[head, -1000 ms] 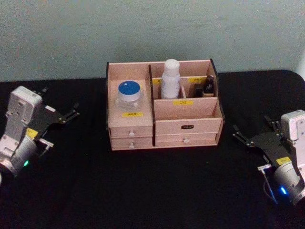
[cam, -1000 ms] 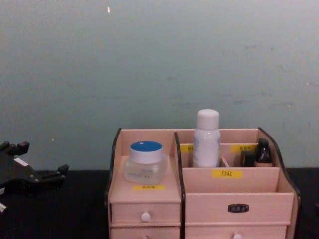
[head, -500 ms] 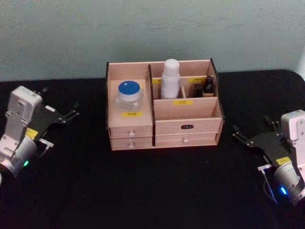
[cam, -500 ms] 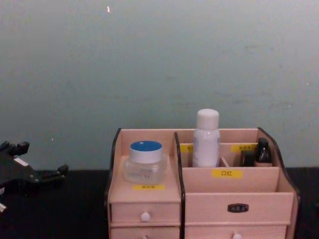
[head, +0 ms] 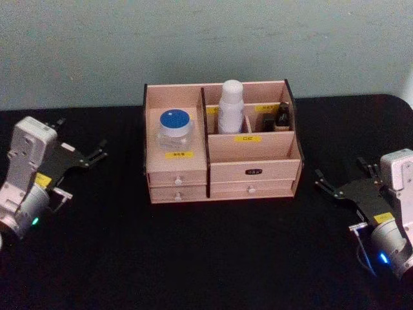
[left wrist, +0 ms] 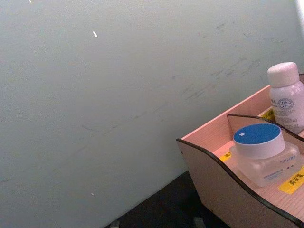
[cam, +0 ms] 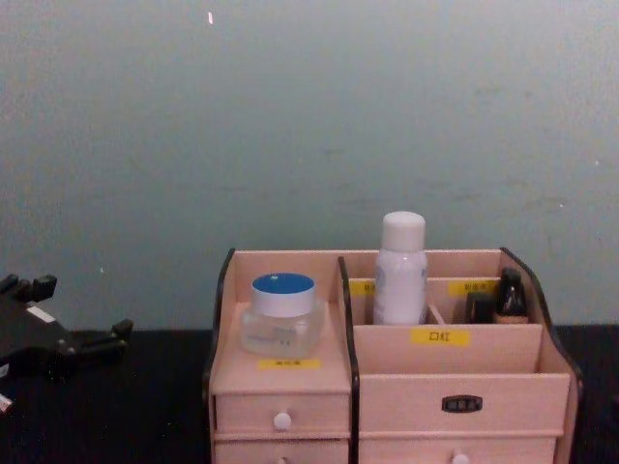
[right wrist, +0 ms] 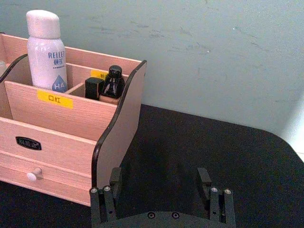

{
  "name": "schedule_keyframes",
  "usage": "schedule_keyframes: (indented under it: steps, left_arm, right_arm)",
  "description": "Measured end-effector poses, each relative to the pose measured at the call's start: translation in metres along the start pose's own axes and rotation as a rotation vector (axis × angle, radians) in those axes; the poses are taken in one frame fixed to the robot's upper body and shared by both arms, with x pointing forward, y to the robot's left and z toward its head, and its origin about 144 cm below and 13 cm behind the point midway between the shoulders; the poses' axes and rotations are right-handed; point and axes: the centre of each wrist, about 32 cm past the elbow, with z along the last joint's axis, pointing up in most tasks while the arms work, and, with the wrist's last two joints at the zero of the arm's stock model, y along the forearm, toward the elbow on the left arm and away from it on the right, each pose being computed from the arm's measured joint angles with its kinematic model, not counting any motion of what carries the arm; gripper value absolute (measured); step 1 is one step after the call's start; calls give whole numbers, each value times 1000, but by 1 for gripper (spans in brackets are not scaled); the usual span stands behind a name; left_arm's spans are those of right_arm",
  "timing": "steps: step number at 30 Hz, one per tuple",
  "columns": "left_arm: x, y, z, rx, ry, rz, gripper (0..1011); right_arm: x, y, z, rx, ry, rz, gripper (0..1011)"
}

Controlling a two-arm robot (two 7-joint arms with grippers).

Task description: Pick up the facial cleanser and watermelon frost from the table and place them into the tiered storage box.

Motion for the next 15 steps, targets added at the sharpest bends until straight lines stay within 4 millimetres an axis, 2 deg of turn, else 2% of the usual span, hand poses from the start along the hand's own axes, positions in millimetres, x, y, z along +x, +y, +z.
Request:
schedule_keyframes:
  steps: [15]
  left_arm:
    - [0,0,0,0,0,0,1001]
  right_arm:
    - [0,0,0,0,0,0,1000]
